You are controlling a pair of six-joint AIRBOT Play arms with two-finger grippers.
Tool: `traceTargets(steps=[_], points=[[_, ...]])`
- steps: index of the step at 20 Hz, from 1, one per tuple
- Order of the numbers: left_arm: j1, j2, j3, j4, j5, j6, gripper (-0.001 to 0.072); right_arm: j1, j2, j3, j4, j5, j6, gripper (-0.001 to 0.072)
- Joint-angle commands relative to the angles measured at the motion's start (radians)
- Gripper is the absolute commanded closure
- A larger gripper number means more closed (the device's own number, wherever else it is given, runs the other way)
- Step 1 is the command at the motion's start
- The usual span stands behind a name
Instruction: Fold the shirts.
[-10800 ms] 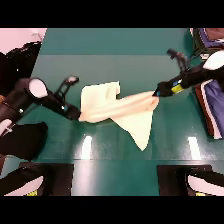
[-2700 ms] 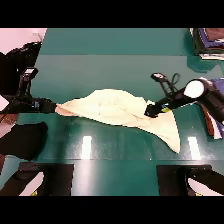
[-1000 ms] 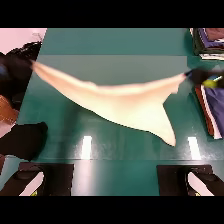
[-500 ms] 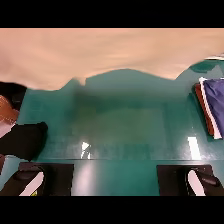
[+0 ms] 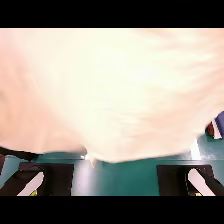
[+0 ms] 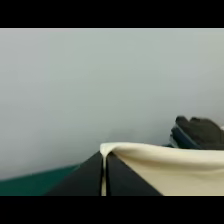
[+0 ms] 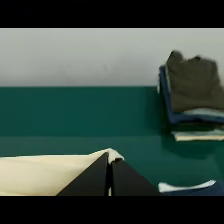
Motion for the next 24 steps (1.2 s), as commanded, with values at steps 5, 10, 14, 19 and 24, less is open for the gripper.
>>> traceTargets(steps=[5, 10, 14, 19, 24], points=[[0.000, -0.447, -0.196, 0.037, -0.198, 0.002, 0.0683, 0.301, -0.372, -0.246, -0.205, 0.043, 0.051, 0.0702], [0.000, -0.773, -0.196, 0.032, -0.060, 0.060, 0.0683, 0.374, -0.653, -0.275, -0.204, -0.218, 0.058, 0.0702], [0.000, -0.880, -0.195, 0.002, 0.121, 0.063, 0.0683, 0.376, -0.823, -0.143, -0.203, -0.286, 0.099, 0.0701], [0.005, -0.900, -0.194, 0.003, 0.137, 0.061, 0.0167, 0.368, -0.941, -0.023, -0.097, -0.240, 0.100, 0.0347], [0.110, -0.887, -0.172, 0.014, -0.187, 0.022, 0.0109, 0.334, -0.879, -0.037, -0.067, -0.085, 0.068, 0.0267]])
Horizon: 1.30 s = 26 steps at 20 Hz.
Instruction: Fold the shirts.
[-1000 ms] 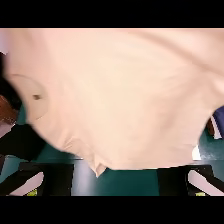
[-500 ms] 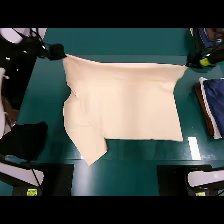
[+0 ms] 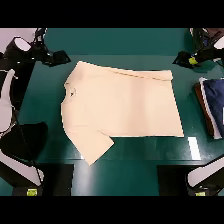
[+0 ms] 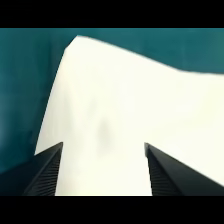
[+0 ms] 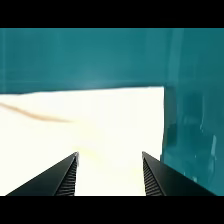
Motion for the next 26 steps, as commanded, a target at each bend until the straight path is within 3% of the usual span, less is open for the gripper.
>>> traceTargets(steps=[1, 4, 8, 12, 17, 21, 26], points=[[0.084, 0.014, -0.015, 0.022, -0.264, -0.048, 0.0109, -0.027, 0.070, -0.058, 0.027, 0.127, -0.062, 0.0267], [0.126, 0.117, -0.245, 0.044, -0.329, -0.050, 0.0108, -0.034, 0.222, -0.268, 0.028, 0.154, -0.127, 0.0267], [0.127, 0.447, -0.780, 0.045, -0.148, -0.039, 0.0108, -0.033, 0.444, -0.577, 0.030, 0.092, -0.142, 0.0267], [0.127, 0.758, -1.147, 0.044, -0.149, -0.043, 0.0107, -0.033, 0.600, -0.752, 0.030, 0.025, -0.142, 0.0267], [0.127, 0.871, -1.290, 0.023, -0.196, -0.049, 0.0107, -0.033, 0.701, -0.807, 0.030, 0.014, -0.142, 0.0267], [0.127, 0.870, -1.326, -0.085, -0.127, 0.011, 0.0108, -0.033, 0.740, -0.807, 0.030, 0.016, -0.141, 0.0267], [0.127, 0.864, -1.377, -0.095, -0.054, 0.014, 0.0108, -0.033, 0.749, -0.807, 0.030, 0.050, -0.141, 0.0267]])
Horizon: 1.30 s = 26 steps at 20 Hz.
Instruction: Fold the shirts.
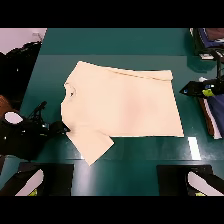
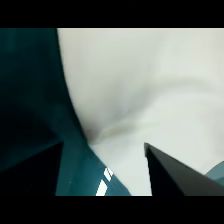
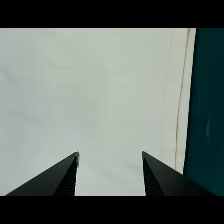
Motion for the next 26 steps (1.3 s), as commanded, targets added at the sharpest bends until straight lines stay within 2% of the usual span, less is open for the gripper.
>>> traceTargets(steps=[1, 5, 7, 8, 13, 14, 15, 18, 20, 23, 26], points=[[0.000, 0.000, -0.039, -0.024, 0.069, 0.012, 0.0108, 0.000, 0.009, -0.002, 0.001, 0.024, 0.001, 0.0267], [0.000, 0.000, -0.042, -0.061, 0.104, 0.033, 0.0126, -0.001, 0.009, -0.002, -0.002, 0.062, 0.002, 0.0267], [0.000, 0.000, -0.042, -0.078, 0.111, 0.073, 0.0626, -0.021, 0.009, -0.008, -0.007, 0.102, 0.002, 0.0267], [0.000, 0.001, -0.039, -0.079, 0.114, 0.085, 0.0682, -0.049, 0.009, -0.027, -0.007, 0.126, 0.002, 0.0267], [0.000, 0.001, 0.015, -0.079, 0.101, 0.091, 0.0683, -0.293, 0.009, -0.295, -0.006, 0.188, 0.001, 0.0245], [0.000, 0.001, 0.027, -0.079, 0.100, 0.090, 0.0683, -0.352, 0.009, -0.358, -0.006, 0.185, 0.000, 0.0177], [0.000, 0.001, 0.039, -0.079, 0.100, 0.090, 0.0683, -0.402, 0.009, -0.410, -0.005, 0.173, -0.010, 0.0165], [0.000, 0.001, 0.063, -0.079, 0.101, 0.090, 0.0683, -0.498, 0.009, -0.529, 0.002, 0.105, -0.026, 0.0209], [0.000, 0.001, 0.063, -0.079, 0.101, 0.090, 0.0683, -0.507, 0.009, -0.582, 0.015, 0.066, -0.035, 0.0211], [0.000, 0.001, 0.063, -0.079, 0.100, 0.090, 0.0683, -0.507, 0.009, -0.625, 0.130, 0.006, -0.077, 0.0243], [0.000, 0.001, 0.063, -0.079, 0.100, 0.090, 0.0683, -0.504, 0.009, -0.631, 0.159, -0.011, -0.079, 0.0287]])
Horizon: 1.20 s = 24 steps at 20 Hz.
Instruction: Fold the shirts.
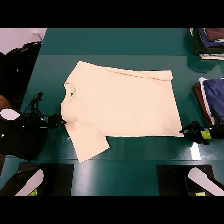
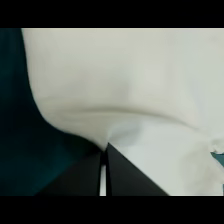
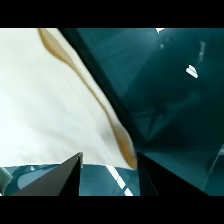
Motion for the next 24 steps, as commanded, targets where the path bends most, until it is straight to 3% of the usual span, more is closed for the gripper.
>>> traceTargets(steps=[1, 3, 4, 5, 9, 14, 18, 21, 24], points=[[0.000, 0.001, 0.002, 0.000, 0.000, 0.001, 0.0683, -0.002, -0.002, -0.027, 0.038, -0.045, -0.016, 0.0330], [0.000, 0.001, 0.002, 0.000, -0.006, 0.001, 0.0683, 0.028, -0.002, -0.026, 0.037, -0.028, -0.019, 0.0405], [0.000, 0.001, 0.003, 0.000, -0.013, 0.001, 0.0683, 0.059, -0.002, -0.025, 0.038, -0.028, -0.045, 0.0593], [0.000, 0.001, 0.008, 0.000, -0.023, 0.001, 0.0684, 0.096, -0.001, -0.016, 0.037, -0.029, -0.069, 0.0698], [0.000, 0.079, 0.189, 0.005, -0.050, -0.034, 0.0685, 0.256, 0.051, 0.179, 0.038, -0.017, -0.070, 0.0700], [0.001, 0.176, 0.802, 0.006, -0.068, -0.033, 0.0683, 0.359, 0.255, 0.700, 0.029, -0.142, -0.018, 0.0700], [0.000, 0.175, 1.318, 0.008, -0.035, -0.033, 0.0683, 0.349, 0.365, 1.072, 0.025, -0.280, -0.018, 0.0700], [0.000, 0.175, 1.582, 0.012, -0.004, -0.034, 0.0684, 0.267, 0.398, 1.278, 0.025, -0.259, -0.018, 0.0700], [0.000, 0.175, 1.720, 0.009, -0.006, -0.122, 0.0684, 0.117, 0.399, 1.391, 0.026, -0.172, -0.018, 0.0700]])
